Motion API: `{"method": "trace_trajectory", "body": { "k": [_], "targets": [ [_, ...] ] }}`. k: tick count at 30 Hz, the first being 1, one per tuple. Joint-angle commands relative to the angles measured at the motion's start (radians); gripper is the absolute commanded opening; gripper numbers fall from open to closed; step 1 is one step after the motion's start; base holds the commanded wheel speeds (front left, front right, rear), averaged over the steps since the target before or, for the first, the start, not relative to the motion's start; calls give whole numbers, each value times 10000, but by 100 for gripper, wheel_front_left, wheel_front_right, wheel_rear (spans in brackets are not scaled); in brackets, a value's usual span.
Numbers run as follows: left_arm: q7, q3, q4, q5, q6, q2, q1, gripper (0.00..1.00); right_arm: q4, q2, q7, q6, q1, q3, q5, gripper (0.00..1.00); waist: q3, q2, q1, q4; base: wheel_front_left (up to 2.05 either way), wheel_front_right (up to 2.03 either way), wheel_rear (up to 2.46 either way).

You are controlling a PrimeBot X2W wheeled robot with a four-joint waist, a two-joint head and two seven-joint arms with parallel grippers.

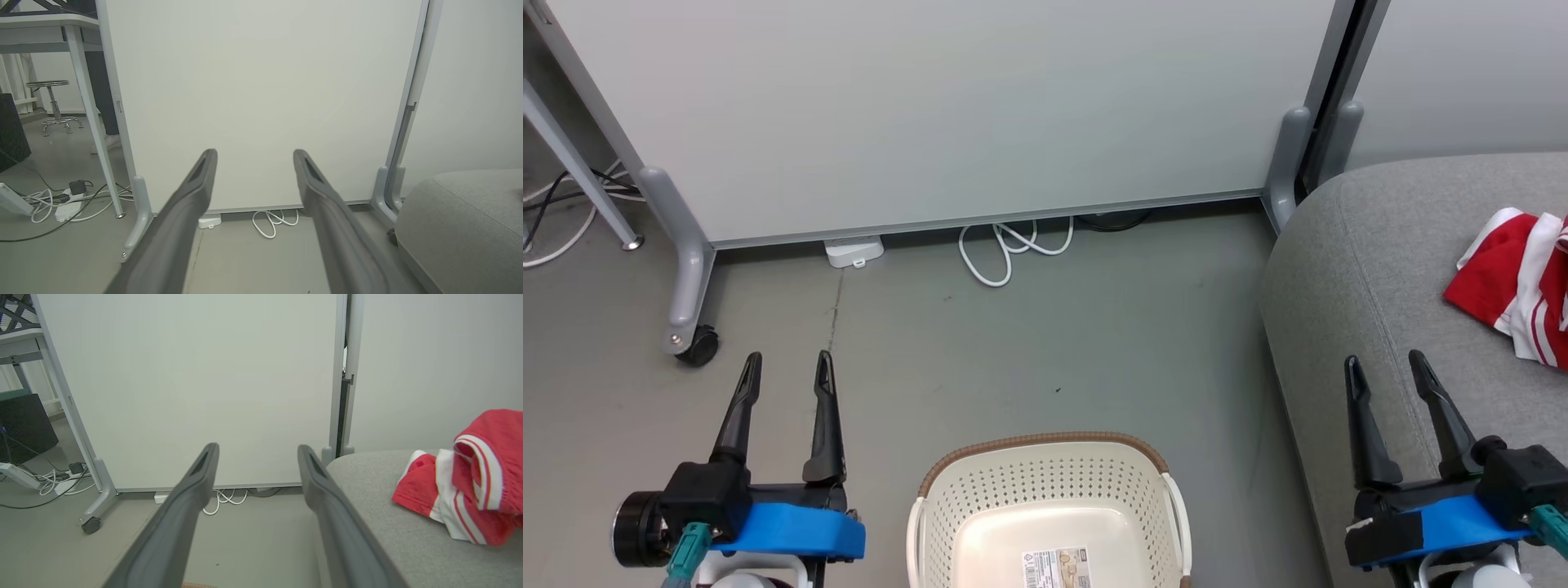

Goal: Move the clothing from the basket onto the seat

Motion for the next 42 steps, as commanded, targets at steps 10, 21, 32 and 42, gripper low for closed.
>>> {"method": "trace_trajectory", "body": {
  "k": [10, 21, 32, 42],
  "targets": [
    [-25, 445, 114, 350, -315, -279, 527, 100, 236, 231, -34, 1, 525, 125, -53, 100, -348, -1, 1, 79, 0, 0, 0],
    [0, 573, 225, 504, -416, -420, 510, 0, 276, 263, 0, 0, 444, 105, 0, 0, -414, -1, 1, 122, 0, 0, 0],
    [490, 757, 676, -947, -443, -478, 529, 0, 708, 282, 457, -2, 368, -2, 1433, 0, -417, -1, 1, 100, 0, 0, 0],
    [909, 871, 642, -2837, -479, -481, 421, 0, 713, 285, 895, -1, 261, -69, 3277, 0, -418, -1, 1, 70, 0, 0, 0]
  ]
}}
